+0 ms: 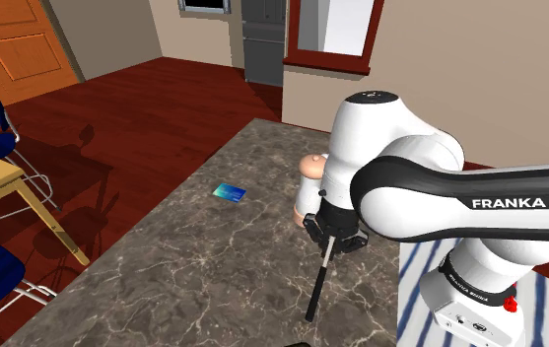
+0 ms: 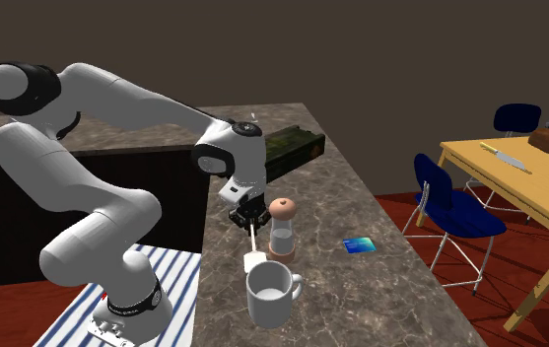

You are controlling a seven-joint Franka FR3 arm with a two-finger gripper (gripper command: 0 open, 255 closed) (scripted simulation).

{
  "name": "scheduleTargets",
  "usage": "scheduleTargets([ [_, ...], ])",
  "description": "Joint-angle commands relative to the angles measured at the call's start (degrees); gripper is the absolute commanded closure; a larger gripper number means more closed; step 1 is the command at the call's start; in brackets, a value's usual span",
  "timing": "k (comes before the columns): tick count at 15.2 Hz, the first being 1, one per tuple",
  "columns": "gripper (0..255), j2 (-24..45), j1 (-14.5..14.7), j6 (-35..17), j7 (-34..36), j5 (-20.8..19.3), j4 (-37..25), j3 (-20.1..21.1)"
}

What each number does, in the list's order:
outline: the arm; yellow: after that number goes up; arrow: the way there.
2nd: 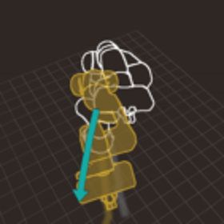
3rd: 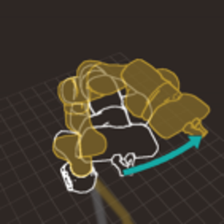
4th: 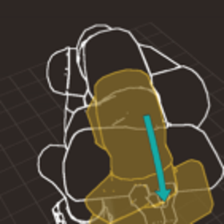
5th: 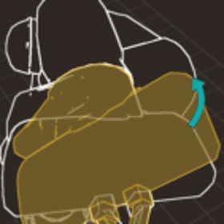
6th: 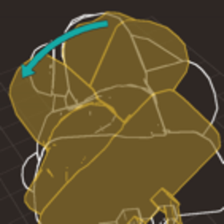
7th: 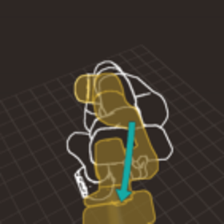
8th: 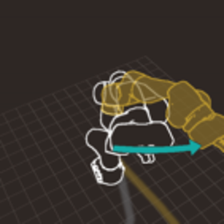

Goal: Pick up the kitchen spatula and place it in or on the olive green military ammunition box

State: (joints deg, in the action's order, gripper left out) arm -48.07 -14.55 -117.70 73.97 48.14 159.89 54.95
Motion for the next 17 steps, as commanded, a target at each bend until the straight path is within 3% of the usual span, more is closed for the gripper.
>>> scheduleTargets([
  [1,255,0.0,0.0,0.0,0.0,0.0,0.0,0.0],
  [5,255,0.0,0.0,0.0,0.0,0.0,0.0,0.0],
  [17,255,-5.2,0.7,10.6,1.9,-6.2,-5.1,-7.9],
])
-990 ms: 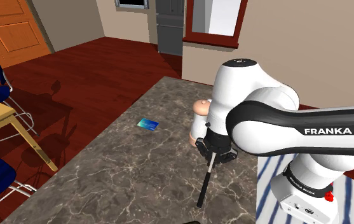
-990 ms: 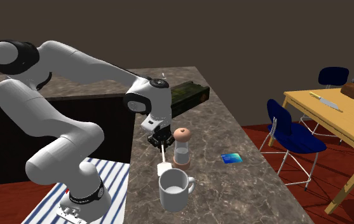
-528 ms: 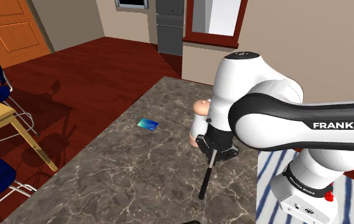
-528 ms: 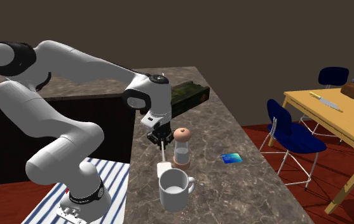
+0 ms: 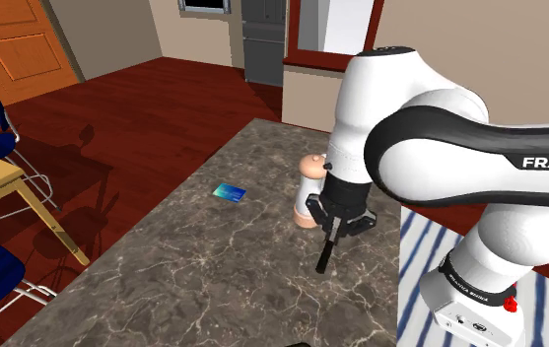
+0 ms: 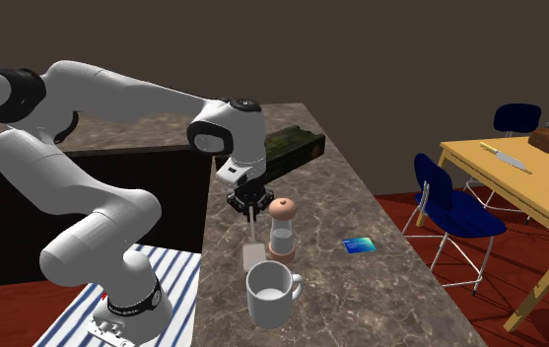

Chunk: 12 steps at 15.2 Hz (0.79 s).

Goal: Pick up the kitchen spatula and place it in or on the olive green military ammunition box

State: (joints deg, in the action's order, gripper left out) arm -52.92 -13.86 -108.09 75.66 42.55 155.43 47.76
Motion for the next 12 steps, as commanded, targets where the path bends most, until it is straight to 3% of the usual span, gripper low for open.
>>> scheduleTargets([
  [1,255,-0.6,-0.1,1.8,0.3,-1.1,-1.1,-1.2],
  [12,255,-2.2,-0.8,10.0,1.6,-5.7,-7.6,-6.7],
])
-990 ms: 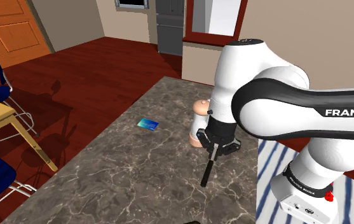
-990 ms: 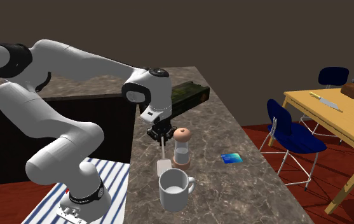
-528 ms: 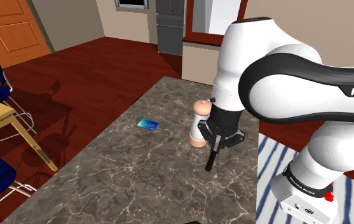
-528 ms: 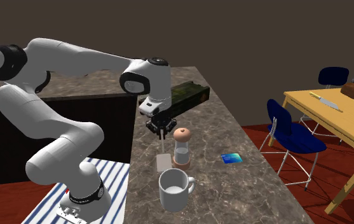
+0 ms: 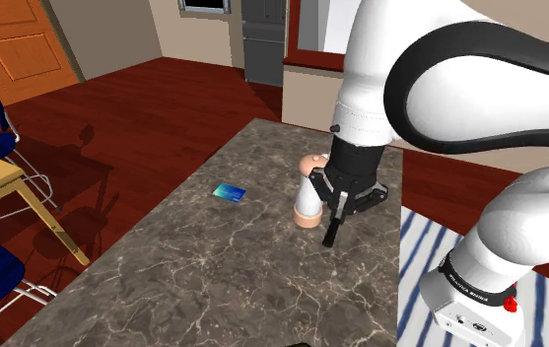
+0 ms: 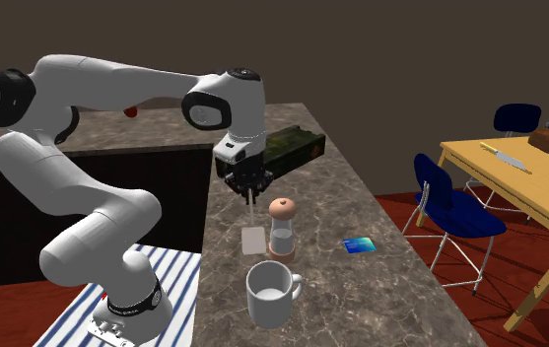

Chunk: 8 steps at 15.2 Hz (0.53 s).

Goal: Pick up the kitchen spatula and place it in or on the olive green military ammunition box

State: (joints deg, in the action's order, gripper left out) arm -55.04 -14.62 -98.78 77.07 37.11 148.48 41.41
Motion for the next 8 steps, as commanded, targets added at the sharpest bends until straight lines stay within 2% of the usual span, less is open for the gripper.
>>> scheduleTargets([
  [1,255,-0.1,-0.1,1.4,0.3,-0.7,-1.3,-0.7],
  [8,255,0.1,-0.8,6.1,1.1,-3.1,-6.1,-3.5],
])
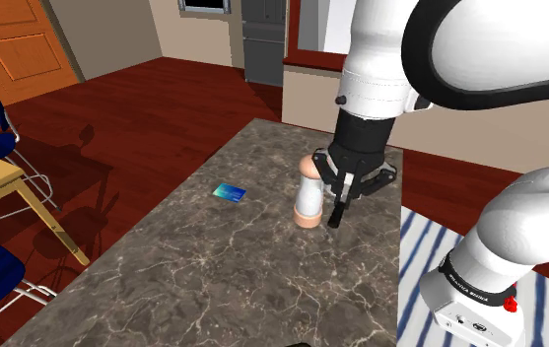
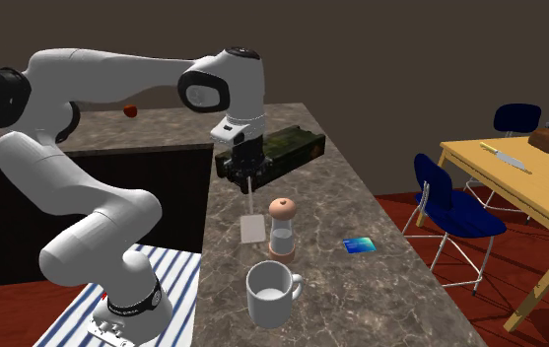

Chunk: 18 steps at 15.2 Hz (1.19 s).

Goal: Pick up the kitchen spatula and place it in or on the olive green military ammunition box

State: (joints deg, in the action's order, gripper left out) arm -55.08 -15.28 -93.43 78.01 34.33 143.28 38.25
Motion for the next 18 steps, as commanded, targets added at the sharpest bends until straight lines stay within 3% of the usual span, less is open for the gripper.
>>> scheduleTargets([
  [1,255,0.2,-0.2,1.0,0.2,-0.5,-1.2,-0.5],
  [10,255,7.0,-2.7,-0.8,12.3,5.2,-13.2,13.1],
  [14,255,10.5,-6.0,-1.8,17.7,6.3,-19.9,20.1],
  [18,255,14.0,-11.2,-2.6,23.0,6.7,-27.5,28.3],
])
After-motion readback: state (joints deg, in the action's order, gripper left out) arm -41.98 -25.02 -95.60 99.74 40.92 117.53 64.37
